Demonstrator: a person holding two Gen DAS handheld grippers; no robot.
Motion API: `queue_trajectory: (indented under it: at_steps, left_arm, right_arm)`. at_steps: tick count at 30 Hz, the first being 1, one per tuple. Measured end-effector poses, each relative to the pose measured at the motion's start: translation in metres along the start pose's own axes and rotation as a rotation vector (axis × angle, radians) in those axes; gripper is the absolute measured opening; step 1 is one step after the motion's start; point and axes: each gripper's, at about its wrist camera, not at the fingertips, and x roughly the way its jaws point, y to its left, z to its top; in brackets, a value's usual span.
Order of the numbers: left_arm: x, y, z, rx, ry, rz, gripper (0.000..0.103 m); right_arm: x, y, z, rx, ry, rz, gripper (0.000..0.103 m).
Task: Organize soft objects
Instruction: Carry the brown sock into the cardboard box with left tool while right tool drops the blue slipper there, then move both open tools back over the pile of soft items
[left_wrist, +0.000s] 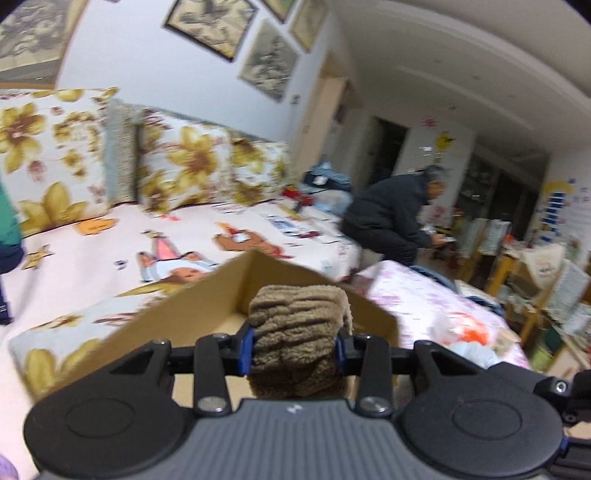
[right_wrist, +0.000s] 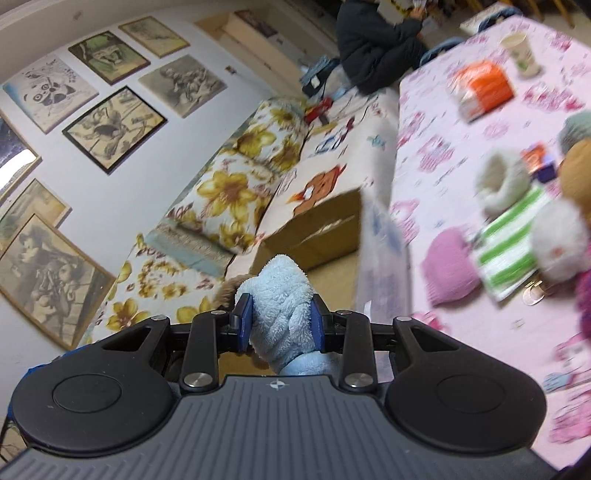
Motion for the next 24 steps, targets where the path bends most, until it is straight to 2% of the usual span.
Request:
queue_trajectory:
  at_steps: [5,9,11,13,16,19,24]
  left_arm:
    - [0.004,0.022,0.004,-0.061,0.012,0.074,0.039]
    - [0.008,0.03,0.003,-0.084,0.025,0.127,0.041]
    - [0.009,0.03,0.002,-0.09,0.031,0.146,0.048]
    - [0.01,0.029,0.002,-0.094,0.031,0.156,0.064]
    - [0.006,0.028,0.003,-0.101,-0.002,0.166,0.085]
    - [0.005,0.023,0.003,-0.1,-0.006,0.125,0.096]
    - [0.002,0.009,0.0,-0.061,-0.025,0.07,0.1]
  right_arm:
    - [0.016,0.004,-0.011,0.016,0.053,-0.007,0.043]
    - [0.013,0.004,-0.019,-0.006,0.075,-0.019,0.051]
    - [-0.004,0.004,-0.022,-0.021,0.07,-0.018,0.058]
    - [-0.009,0.005,-0.022,-0.036,0.057,-0.021,0.077]
    - [-0.015,0.002,-0.018,-0.047,0.036,-0.021,0.085]
    - [-0.026,-0.002,-0.017,-0.071,-0.004,-0.023,0.099]
    - [-0.045,-0.011,-0.014,-0.111,-0.072,-0.073,0.101]
